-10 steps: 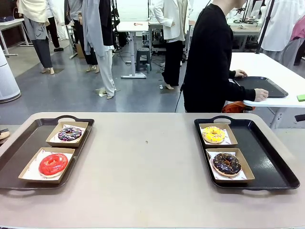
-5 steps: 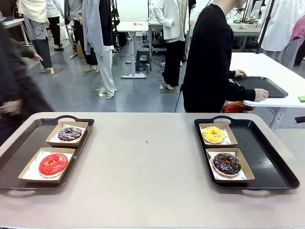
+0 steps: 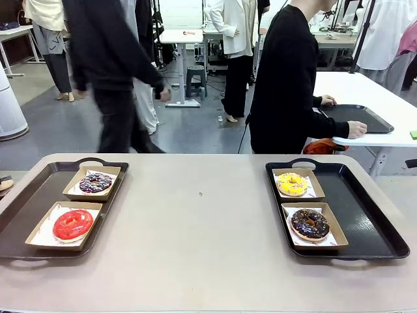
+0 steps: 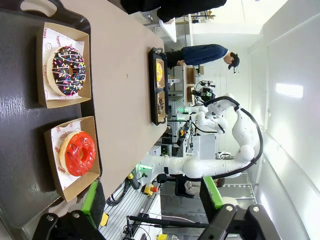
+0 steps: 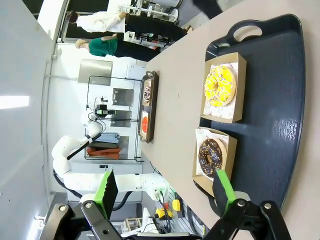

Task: Individually package the donuts and arrange them on the tray.
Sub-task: Place the picked Paper togo box on the Handle tray.

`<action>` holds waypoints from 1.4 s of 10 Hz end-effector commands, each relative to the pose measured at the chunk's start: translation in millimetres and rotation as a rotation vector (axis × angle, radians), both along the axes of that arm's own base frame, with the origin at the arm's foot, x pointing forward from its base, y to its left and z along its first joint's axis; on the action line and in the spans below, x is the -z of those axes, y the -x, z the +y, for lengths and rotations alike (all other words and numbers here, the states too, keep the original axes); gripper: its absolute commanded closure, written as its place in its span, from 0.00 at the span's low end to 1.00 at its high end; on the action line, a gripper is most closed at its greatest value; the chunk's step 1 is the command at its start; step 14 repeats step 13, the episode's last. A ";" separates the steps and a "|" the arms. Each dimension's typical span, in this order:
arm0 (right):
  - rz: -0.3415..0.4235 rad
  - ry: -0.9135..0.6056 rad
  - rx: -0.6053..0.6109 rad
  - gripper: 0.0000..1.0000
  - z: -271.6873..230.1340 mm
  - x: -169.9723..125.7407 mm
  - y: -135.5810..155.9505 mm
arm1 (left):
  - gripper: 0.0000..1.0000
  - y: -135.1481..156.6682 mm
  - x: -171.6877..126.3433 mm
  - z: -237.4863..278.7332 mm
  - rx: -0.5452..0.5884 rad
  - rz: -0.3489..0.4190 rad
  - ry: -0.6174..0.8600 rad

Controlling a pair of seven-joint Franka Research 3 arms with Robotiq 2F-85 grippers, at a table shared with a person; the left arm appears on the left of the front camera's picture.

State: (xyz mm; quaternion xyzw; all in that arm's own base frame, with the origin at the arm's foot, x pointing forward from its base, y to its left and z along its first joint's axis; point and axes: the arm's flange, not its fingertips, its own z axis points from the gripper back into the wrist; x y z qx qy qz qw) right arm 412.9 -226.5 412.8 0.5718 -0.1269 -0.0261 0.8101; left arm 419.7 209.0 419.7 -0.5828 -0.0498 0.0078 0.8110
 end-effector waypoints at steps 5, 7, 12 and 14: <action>-0.004 0.012 0.006 0.00 2.0 -0.7 1.1 | 0.00 1.2 -1.6 0.1 -0.002 -0.004 0.001; -0.004 0.012 0.006 0.00 2.0 -0.7 1.1 | 0.00 1.2 -1.6 0.1 -0.002 -0.004 0.001; -0.004 0.012 0.006 0.00 2.0 -0.7 1.1 | 0.00 1.2 -1.6 0.1 -0.002 -0.004 0.001; -0.004 0.012 0.006 0.00 2.0 -0.7 1.1 | 0.00 1.2 -1.6 0.1 -0.002 -0.004 0.001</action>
